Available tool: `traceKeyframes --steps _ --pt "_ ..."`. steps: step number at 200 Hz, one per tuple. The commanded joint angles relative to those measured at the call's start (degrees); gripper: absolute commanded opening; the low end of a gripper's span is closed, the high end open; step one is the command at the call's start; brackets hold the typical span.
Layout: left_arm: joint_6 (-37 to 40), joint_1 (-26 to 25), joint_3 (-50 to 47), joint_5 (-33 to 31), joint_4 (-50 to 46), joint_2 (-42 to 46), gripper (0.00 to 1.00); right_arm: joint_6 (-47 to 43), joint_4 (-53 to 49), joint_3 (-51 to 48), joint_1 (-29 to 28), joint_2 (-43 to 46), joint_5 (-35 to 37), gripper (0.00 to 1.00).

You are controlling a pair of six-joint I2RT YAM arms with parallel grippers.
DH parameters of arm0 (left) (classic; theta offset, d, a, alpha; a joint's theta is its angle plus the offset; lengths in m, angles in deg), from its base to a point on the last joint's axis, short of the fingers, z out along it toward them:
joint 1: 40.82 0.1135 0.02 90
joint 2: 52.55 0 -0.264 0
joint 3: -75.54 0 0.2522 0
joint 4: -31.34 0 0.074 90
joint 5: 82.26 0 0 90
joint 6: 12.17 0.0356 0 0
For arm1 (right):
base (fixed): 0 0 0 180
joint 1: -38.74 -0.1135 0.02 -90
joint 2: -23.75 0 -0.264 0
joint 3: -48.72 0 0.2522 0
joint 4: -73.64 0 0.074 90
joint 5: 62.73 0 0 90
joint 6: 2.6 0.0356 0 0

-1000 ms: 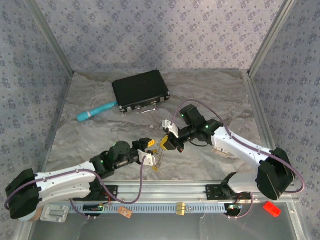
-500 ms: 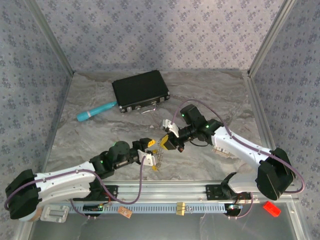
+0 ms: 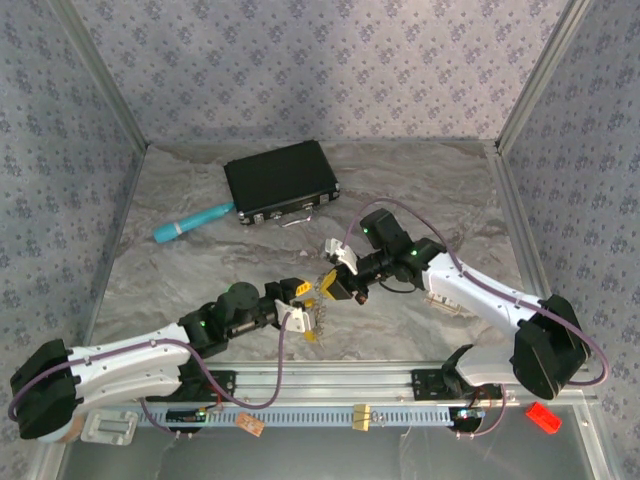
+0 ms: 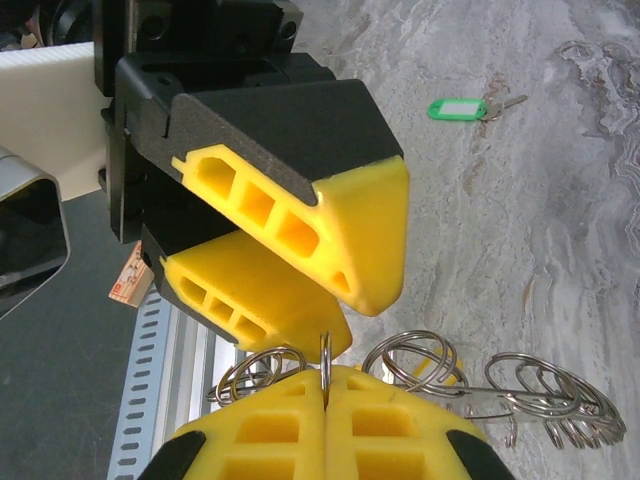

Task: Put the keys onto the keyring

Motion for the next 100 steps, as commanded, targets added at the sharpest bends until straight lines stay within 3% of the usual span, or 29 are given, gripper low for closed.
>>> traceKeyframes --steps 1,100 --pt "-0.7 -0.6 0.6 1.8 -0.5 1.3 0.37 1.1 1.2 0.6 0.4 -0.5 0.2 0.0" --pt "0.4 -0.6 1.4 2.3 -1.3 0.5 0.41 2.5 1.7 1.1 0.4 -1.1 0.0 0.0"
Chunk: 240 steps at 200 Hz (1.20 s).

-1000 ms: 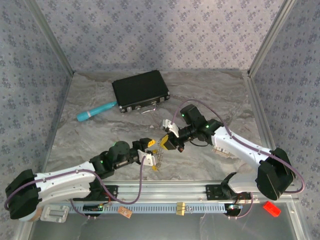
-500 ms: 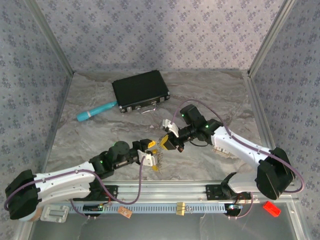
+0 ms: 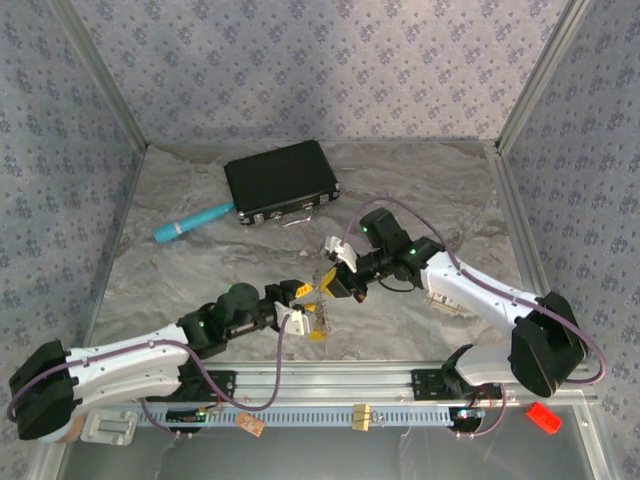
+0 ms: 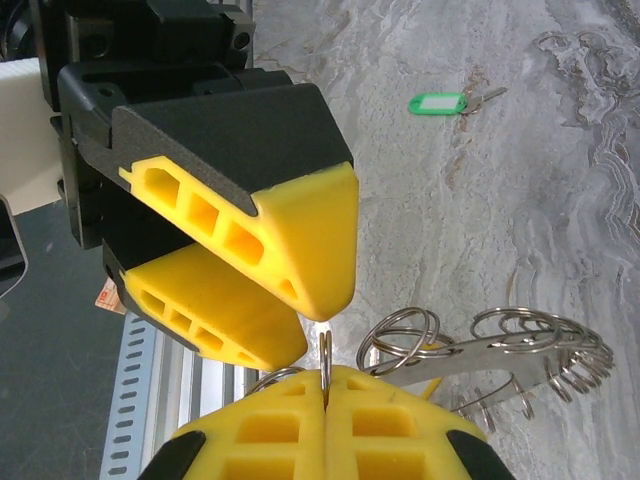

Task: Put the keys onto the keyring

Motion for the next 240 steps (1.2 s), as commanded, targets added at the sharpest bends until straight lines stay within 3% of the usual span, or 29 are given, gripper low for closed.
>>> traceKeyframes --steps 1,82,240 --pt "0.3 -0.3 1.4 1.1 0.6 -0.2 0.41 1.0 0.6 1.1 0.0 -0.3 -1.2 0.0" --pt "0.8 -0.3 2.0 1.6 2.5 -2.4 0.43 1.5 0.8 1.5 -0.4 -0.7 -1.4 0.0" --pt "-0.4 -0.3 3.5 1.7 3.3 -0.4 0.34 1.7 0.3 2.3 -1.1 -2.2 -0.1 0.0"
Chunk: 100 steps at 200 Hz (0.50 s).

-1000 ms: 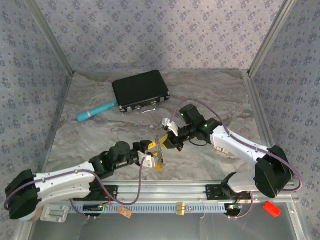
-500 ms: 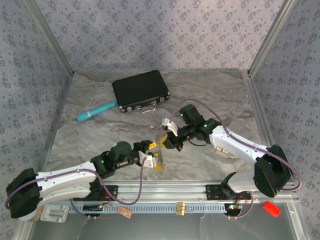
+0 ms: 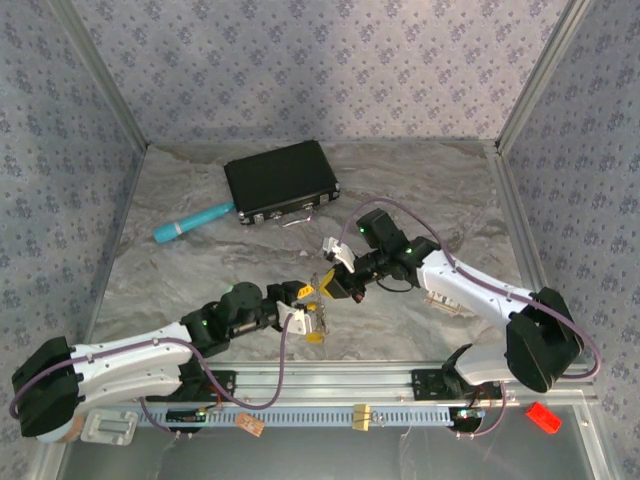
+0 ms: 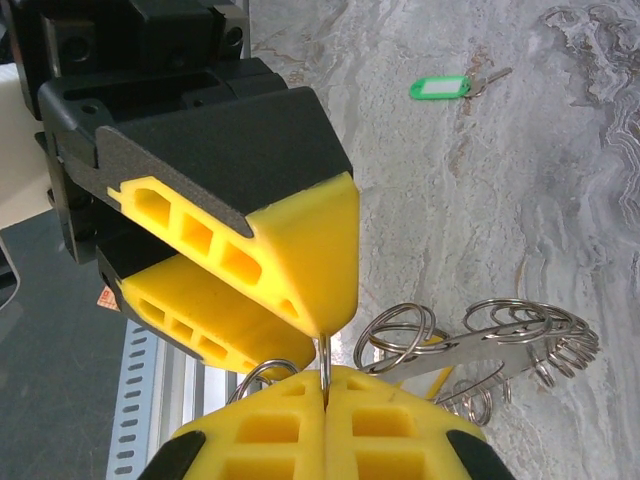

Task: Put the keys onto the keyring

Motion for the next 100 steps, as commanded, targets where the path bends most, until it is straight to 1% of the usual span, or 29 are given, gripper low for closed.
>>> traceKeyframes --steps 1,44,100 --pt "-0.4 -0.3 3.1 1.6 2.5 1.6 0.34 0.6 0.4 2.2 -0.6 -0.6 -0.1 0.0" --pt "-0.9 -0.3 3.2 1.6 2.0 1.3 0.3 1.0 0.6 2.4 -0.8 -0.7 0.0 0.0" --pt "-1.3 -0.3 2.8 1.4 1.0 0.7 0.3 1.2 0.6 2.1 -0.7 -0.3 -0.3 0.0"
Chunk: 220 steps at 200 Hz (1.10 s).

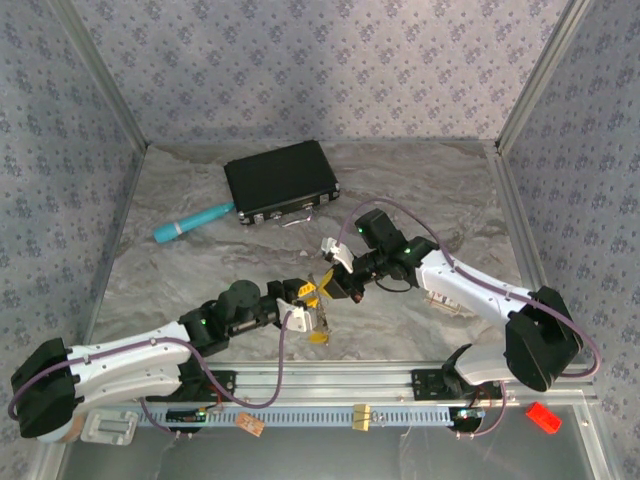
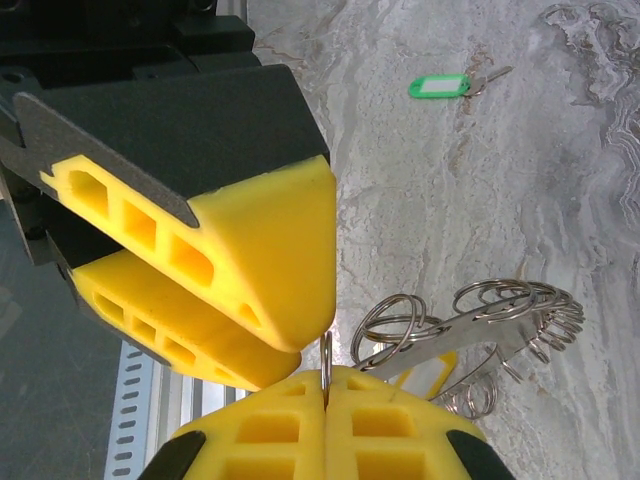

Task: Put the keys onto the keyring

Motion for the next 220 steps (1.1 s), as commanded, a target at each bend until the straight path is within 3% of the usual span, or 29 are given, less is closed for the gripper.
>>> traceKeyframes --steps 1,47,96,119,159,187,220 --pt "-0.8 -0.3 1.4 1.4 0.7 0.2 0.3 0.9 0.6 1.9 -0.3 0.1 -0.8 0.0" --pt "-8.3 0.4 0.6 -5.9 0.3 4.9 0.35 0.0 1.0 -1.0 0.8 3.4 3.2 0.0" --pt "-38.6 9.4 -0.2 -13.3 -3.5 9.0 0.4 -2.9 -0.5 -0.1 -0.6 3.6 4.4 0.0" --pt "-49.3 12.5 1.3 -16.8 -7.8 8.0 0.46 -2.3 0.6 3.1 -2.4 1.3 2.9 0.0" --pt "-60.5 21.1 4.6 -17.5 -11.8 8.3 0.52 2.4 10.0 8.0 -5.8 -3.2 2.4 0.0" --pt "-67.5 27.4 6.4 -17.7 -16.1 9.0 0.56 8.1 20.1 6.8 -6.8 -7.2 9.1 0.0" --pt "-70.2 29.9 6.7 -16.7 -17.3 8.3 0.59 8.3 19.8 2.9 -5.0 -9.2 17.4 0.0"
